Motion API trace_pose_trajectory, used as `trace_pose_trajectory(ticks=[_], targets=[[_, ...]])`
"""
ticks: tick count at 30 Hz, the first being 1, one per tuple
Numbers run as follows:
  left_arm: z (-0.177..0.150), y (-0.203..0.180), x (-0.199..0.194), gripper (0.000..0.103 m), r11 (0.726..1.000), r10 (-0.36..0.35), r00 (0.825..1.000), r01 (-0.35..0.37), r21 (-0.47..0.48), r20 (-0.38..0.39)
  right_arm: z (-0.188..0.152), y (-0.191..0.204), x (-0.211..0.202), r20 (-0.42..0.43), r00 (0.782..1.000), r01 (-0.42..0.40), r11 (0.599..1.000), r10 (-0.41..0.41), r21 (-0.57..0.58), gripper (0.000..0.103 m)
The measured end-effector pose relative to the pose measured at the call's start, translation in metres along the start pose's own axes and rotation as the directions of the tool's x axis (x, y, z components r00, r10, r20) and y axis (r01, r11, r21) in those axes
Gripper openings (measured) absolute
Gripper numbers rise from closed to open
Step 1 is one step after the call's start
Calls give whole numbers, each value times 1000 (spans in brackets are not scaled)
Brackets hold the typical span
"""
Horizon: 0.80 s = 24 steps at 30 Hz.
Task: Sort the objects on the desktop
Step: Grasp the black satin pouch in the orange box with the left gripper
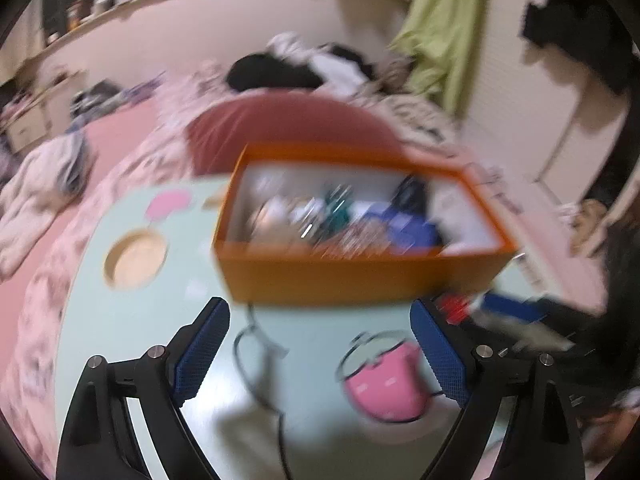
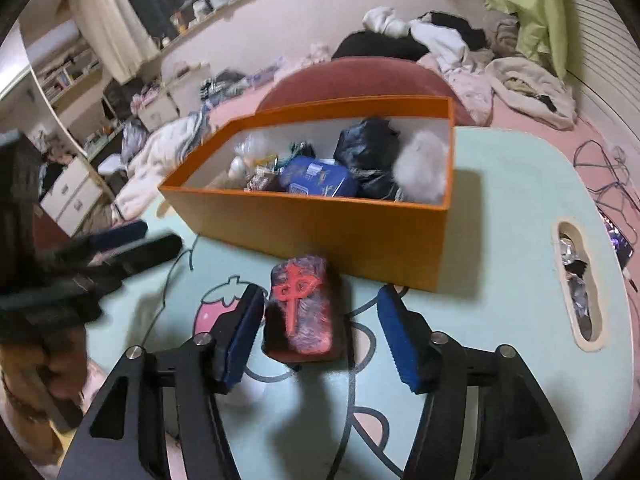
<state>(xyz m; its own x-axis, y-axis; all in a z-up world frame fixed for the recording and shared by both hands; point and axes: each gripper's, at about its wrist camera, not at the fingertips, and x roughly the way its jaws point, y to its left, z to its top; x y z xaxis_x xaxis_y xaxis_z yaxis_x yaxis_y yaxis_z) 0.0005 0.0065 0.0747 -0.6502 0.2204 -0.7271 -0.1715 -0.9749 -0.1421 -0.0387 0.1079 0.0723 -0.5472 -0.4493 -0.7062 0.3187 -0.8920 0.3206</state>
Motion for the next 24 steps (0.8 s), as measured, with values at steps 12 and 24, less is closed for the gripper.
trace_pose_trajectory(ticks=[12,24], targets=[[110,-62,110,73,977,-199,940,211,13,-278,-3,-12,-9,25,999,-44,996,43,75,71],[111,-66,122,23,969,-243,947,248,-3,-211,-4,-20,-5,8,997,-71,992,70,108,71]])
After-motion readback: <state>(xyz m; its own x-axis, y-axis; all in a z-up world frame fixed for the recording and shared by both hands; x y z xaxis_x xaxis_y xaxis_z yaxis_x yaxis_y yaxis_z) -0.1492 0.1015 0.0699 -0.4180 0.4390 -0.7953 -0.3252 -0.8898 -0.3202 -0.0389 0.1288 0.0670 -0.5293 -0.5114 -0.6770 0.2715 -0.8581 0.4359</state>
